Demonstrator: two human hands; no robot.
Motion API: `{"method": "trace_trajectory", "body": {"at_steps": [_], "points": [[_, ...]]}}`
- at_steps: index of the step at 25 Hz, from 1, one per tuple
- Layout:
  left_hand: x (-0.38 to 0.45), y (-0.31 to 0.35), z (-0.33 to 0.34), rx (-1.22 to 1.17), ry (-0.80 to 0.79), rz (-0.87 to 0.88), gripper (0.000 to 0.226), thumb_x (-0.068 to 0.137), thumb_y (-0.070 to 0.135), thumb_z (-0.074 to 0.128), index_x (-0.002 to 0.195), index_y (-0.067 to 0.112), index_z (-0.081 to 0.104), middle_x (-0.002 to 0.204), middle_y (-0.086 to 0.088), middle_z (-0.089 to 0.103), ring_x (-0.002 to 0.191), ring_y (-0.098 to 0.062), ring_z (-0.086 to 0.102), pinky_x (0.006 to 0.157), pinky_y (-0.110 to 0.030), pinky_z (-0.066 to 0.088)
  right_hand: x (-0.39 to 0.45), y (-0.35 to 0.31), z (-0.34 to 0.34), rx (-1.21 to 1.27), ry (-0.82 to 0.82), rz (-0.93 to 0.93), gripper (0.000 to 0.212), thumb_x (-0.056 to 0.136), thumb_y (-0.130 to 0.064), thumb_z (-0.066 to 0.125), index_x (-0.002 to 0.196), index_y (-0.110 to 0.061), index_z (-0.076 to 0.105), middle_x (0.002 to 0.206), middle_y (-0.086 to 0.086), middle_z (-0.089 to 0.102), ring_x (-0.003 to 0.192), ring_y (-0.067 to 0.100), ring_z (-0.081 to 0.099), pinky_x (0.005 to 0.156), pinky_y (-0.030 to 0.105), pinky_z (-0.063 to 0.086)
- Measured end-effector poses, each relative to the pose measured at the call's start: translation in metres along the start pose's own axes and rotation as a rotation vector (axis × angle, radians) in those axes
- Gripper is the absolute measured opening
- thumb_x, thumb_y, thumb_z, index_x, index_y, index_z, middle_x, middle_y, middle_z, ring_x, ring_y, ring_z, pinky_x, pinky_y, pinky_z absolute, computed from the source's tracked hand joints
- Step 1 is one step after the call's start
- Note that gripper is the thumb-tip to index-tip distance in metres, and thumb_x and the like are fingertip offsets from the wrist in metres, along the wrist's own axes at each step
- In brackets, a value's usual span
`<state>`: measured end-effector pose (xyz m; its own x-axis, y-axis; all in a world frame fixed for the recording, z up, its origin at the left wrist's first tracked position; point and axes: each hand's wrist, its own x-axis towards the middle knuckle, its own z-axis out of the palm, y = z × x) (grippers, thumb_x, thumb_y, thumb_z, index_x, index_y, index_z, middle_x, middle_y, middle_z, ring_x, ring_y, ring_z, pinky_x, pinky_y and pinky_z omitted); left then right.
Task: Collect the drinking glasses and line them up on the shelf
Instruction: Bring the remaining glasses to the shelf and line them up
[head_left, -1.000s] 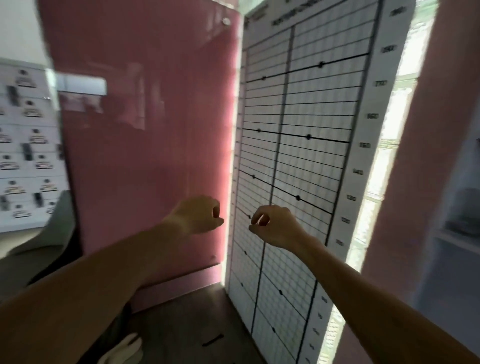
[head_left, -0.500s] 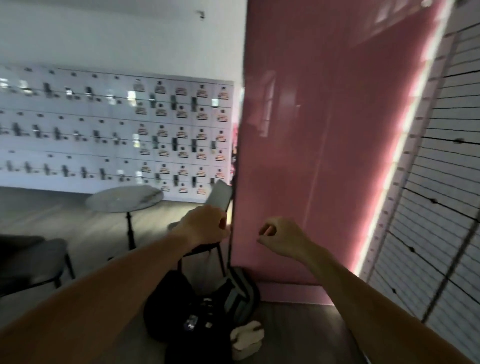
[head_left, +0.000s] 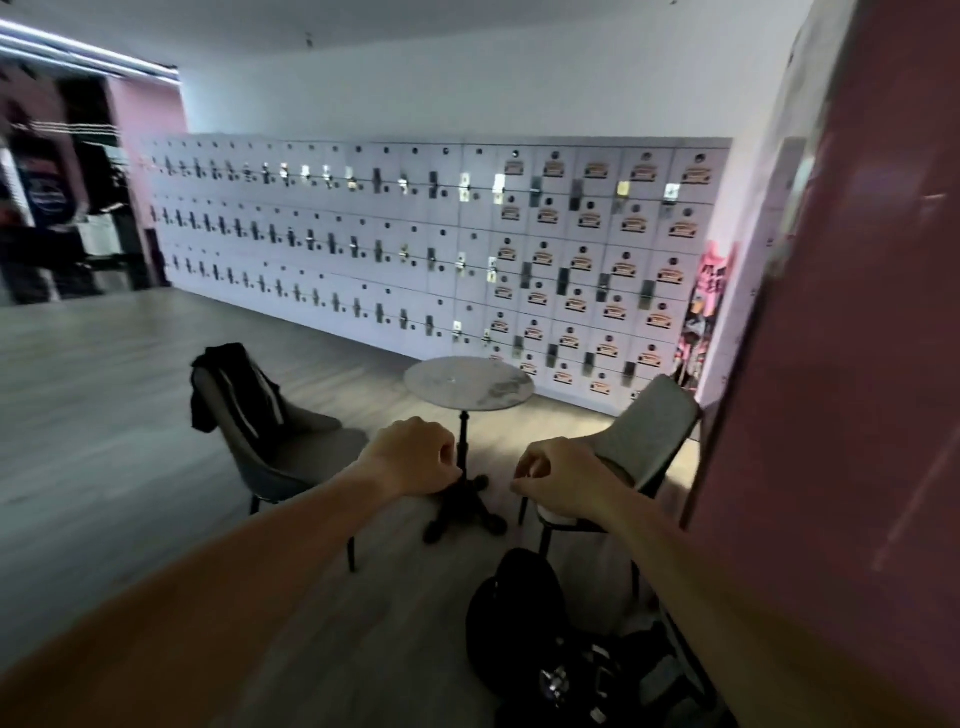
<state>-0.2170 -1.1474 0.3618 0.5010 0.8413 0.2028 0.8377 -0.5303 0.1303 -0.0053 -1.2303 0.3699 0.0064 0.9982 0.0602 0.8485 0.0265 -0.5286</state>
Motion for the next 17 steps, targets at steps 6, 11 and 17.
{"method": "trace_trajectory", "body": {"at_steps": [6, 11, 17], "points": [[0.101, -0.060, 0.018, 0.030, 0.010, -0.091, 0.020, 0.077, 0.049, 0.063, 0.077, 0.030, 0.062, 0.088, 0.005, 0.069, 0.088, -0.018, 0.063, 0.079, -0.033, 0.052, 0.139, 0.011, 0.009, 0.025, -0.044, -0.052, 0.008, 0.077, -0.034, 0.072, 0.082, -0.030, 0.067, 0.092, -0.002, 0.068, 0.083, 0.015, 0.063, 0.060, 0.023, 0.045], [0.174, -0.107, 0.027, -0.011, 0.035, -0.168, 0.019, 0.077, 0.048, 0.065, 0.076, 0.029, 0.065, 0.083, 0.009, 0.068, 0.084, -0.015, 0.064, 0.077, -0.035, 0.054, 0.243, 0.018, 0.011, 0.024, -0.108, -0.088, 0.011, 0.079, -0.035, 0.074, 0.085, -0.030, 0.067, 0.095, 0.000, 0.070, 0.085, 0.015, 0.066, 0.071, 0.027, 0.052], [0.249, -0.180, 0.054, 0.003, -0.005, -0.202, 0.033, 0.079, 0.046, 0.064, 0.059, 0.031, 0.044, 0.064, 0.015, 0.045, 0.071, -0.014, 0.054, 0.066, -0.029, 0.045, 0.354, 0.019, 0.040, 0.008, -0.174, -0.100, 0.008, 0.079, -0.033, 0.073, 0.083, -0.030, 0.067, 0.097, -0.002, 0.068, 0.088, 0.015, 0.064, 0.074, 0.028, 0.052]]}}
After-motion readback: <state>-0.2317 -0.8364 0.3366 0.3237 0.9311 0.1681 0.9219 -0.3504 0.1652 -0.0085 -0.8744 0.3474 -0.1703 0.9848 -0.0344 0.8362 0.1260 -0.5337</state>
